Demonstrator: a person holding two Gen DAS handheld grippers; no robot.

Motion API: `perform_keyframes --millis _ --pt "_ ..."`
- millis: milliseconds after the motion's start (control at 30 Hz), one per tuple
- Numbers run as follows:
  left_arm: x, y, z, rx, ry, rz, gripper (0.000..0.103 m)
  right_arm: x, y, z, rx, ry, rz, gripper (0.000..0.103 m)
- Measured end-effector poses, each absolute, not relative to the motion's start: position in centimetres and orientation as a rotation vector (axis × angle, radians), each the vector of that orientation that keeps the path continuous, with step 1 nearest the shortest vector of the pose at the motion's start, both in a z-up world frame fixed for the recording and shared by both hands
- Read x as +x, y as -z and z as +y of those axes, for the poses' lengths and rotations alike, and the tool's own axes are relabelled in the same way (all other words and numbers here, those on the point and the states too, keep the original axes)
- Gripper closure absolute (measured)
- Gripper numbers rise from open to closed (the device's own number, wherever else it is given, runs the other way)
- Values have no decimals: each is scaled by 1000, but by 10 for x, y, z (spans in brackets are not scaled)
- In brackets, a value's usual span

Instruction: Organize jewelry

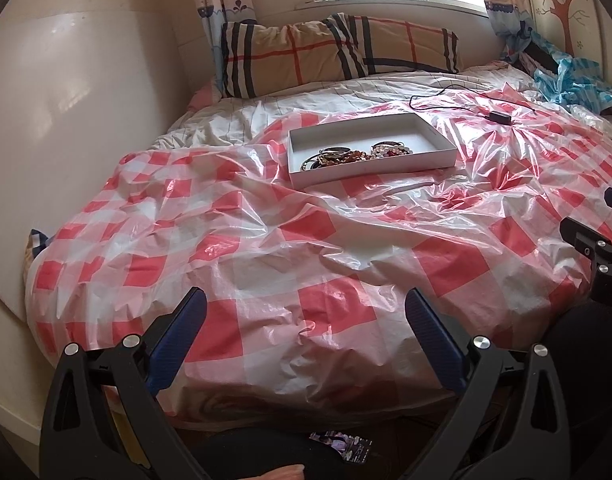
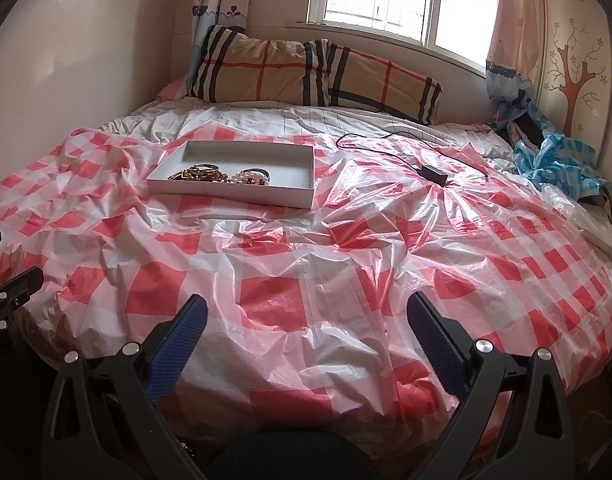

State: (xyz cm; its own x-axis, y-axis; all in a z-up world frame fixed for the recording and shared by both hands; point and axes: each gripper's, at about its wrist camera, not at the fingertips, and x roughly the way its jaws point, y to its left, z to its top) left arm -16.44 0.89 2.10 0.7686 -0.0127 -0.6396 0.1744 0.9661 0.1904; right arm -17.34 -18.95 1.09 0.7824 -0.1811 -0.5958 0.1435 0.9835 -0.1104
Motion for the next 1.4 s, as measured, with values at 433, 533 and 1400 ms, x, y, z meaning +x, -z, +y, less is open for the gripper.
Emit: perform_keyframes --millis 433,533,1400 --pt "-164 -21 9 229 111 685 8 -175 -25 -206 14 188 686 7" --pt "-162 -22 9 221 117 685 8 -180 -37 -211 42 193 688 7" --pt "-159 -14 -10 283 140 702 8 -207 -73 -206 28 185 638 7"
